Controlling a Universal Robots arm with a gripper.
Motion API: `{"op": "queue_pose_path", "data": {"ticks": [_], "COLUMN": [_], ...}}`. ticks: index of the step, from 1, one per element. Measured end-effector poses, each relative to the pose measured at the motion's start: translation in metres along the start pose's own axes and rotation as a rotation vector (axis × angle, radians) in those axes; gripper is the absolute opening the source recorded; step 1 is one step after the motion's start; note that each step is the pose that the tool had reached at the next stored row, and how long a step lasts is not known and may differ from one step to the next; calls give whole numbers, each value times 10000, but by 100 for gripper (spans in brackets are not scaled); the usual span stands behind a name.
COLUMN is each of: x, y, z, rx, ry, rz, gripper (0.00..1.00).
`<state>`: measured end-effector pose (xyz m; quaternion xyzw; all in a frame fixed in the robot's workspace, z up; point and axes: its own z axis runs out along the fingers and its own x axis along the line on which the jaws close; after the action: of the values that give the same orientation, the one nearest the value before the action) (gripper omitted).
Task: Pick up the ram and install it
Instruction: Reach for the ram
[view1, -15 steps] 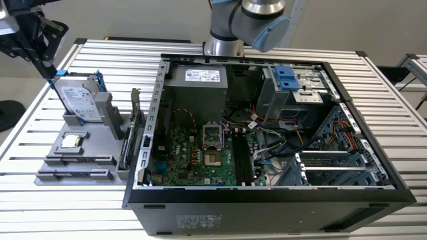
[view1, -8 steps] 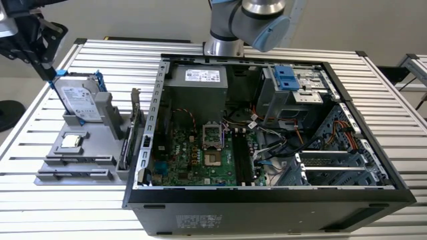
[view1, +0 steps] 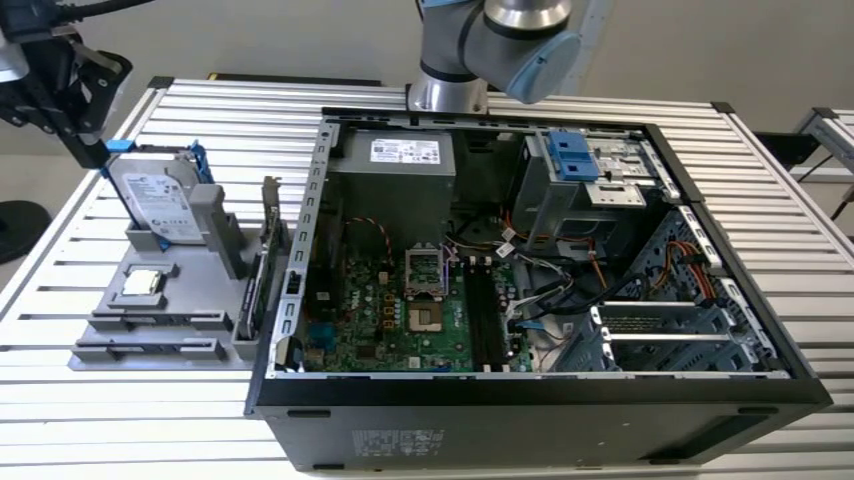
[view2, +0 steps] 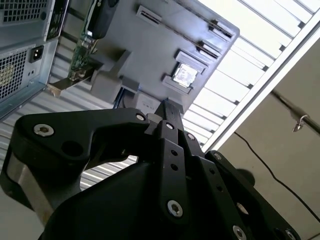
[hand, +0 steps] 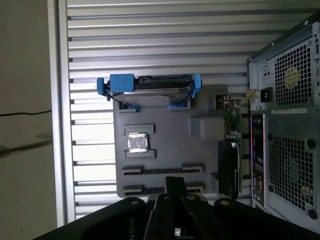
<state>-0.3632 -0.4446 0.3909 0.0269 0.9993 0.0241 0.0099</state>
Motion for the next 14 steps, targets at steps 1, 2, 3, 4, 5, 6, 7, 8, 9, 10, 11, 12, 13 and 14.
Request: {"op": "queue_pose_path", "data": {"ticks": [1,2,3,4,5,6,7,8,9,10,11,12,13,14], "x": [-1,-2,-3,-4,-6,-7,-8,-9,-10,-11,-12,-13,-14,-15], "y": [-10,-20,-31,-41,-53,-63,-74,-85,-96,-107,-117,-128,-138,-149], "z": [0,-1,-1,-2,-2,-3,-3,-4,-5,-5,-5,-6,-7,-7], "rx": [0,0,0,0,0,0,0,0,0,0,0,0,0,0], "ry": [0,-1,0,0,0,0,0,0,0,1,0,1,0,0], "rz": [0,0,0,-1,-1,-2,-2,-2,-3,-3,-3,-3,-3,-4], "gripper": [0,0,0,0,0,0,0,0,0,0,0,0,0,0]}}
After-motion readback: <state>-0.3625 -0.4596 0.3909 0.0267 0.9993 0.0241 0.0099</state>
